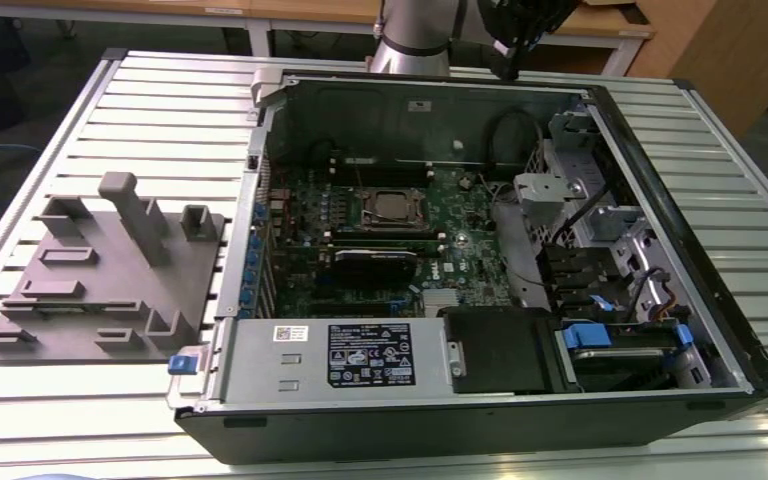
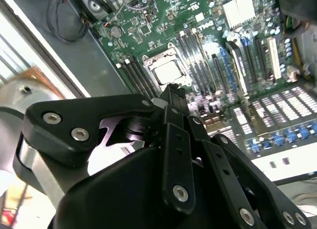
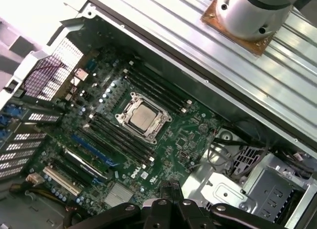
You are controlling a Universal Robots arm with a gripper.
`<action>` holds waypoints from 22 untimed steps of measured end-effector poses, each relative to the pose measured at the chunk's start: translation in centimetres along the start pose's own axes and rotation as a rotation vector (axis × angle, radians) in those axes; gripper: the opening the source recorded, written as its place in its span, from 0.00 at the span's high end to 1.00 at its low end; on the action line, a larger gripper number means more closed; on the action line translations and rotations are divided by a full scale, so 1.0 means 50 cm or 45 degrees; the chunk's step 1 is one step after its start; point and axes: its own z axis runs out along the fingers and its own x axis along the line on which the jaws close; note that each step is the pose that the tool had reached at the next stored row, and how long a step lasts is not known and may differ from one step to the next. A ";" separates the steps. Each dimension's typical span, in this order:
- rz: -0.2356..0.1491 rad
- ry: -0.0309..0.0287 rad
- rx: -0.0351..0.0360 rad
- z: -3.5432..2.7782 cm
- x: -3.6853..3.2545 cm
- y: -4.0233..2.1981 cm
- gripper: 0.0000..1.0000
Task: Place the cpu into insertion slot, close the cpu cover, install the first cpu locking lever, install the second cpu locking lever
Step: 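Close the cpu cover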
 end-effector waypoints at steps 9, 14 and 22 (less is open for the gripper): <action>0.206 -0.0207 -0.0029 0.012 0.000 -0.001 0.90; 0.321 -0.0323 -0.0045 0.021 0.000 -0.002 0.90; 0.463 -0.0464 -0.0064 0.028 0.000 -0.003 0.90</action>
